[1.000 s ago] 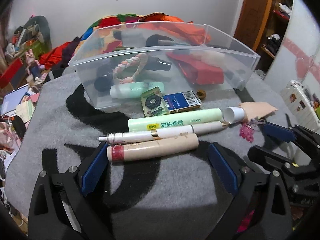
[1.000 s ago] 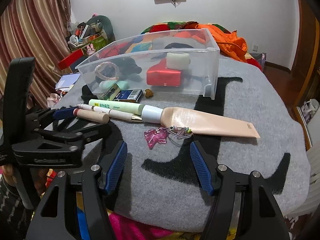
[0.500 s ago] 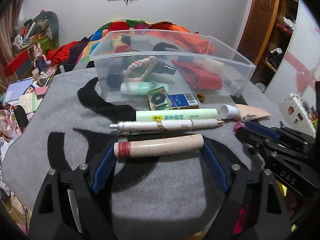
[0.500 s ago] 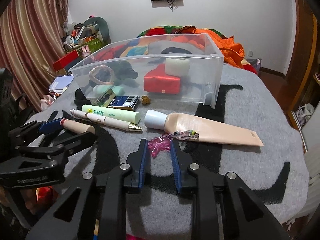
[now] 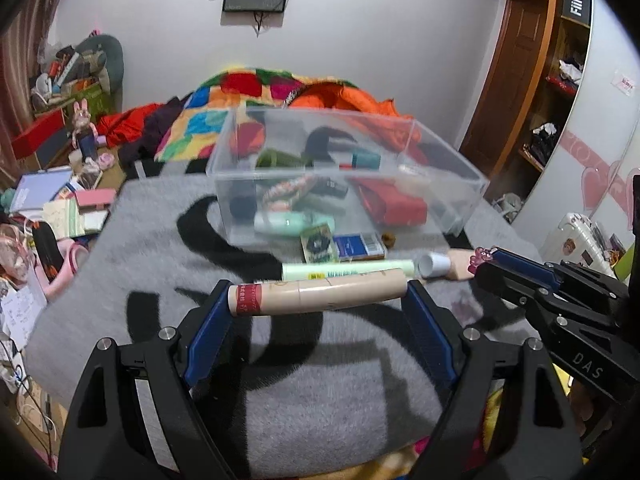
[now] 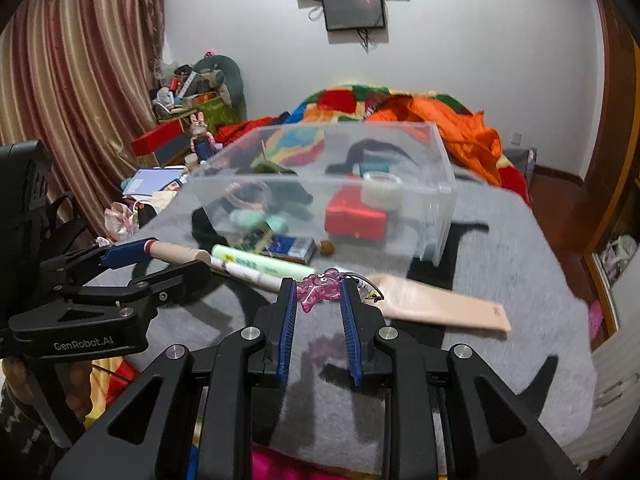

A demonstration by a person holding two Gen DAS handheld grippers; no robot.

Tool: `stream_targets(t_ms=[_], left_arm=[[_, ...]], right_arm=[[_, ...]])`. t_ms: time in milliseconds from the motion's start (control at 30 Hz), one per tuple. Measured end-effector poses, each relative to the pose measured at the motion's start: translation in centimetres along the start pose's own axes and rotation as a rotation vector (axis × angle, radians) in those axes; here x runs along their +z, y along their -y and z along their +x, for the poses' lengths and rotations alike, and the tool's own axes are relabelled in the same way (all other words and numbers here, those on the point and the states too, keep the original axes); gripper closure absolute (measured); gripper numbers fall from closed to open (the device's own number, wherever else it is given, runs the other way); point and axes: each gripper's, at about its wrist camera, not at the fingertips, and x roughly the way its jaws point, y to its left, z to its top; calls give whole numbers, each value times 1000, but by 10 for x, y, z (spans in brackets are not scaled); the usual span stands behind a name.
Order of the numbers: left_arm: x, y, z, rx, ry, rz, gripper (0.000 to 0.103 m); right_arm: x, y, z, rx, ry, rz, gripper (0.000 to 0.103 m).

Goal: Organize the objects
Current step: 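Grasp beige cylinder with left tool while right tool grasps pink charm, then carry cylinder into bin with left tool while right drops pink charm inside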

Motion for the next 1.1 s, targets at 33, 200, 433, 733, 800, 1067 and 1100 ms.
stream_targets(t_ms=[33,200,433,733,800,1067,1100], left_arm=[[2,0,-2,0,6,1,19],[15,3,-15,3,49,9,19],[29,0,-22,-14,78,-12,19],[53,-1,-25,3,131,5,19],[57,-2,-23,3,135,7,19],[73,-7,-2,11,128,11,19],[75,-7,2,14,127,13,19]], right_arm=[[3,-2,-3,1,11,-10,83],[19,-6,-12,9,46,-28,83],[37,-14,-18,20,83,-68,83],[63,-16,-21,27,132,-93,83],[68,-15,-19,20,142,-94,83],[91,-6,-4,11,165,-69,83],[93,-6,-2,9,165,-69,83]])
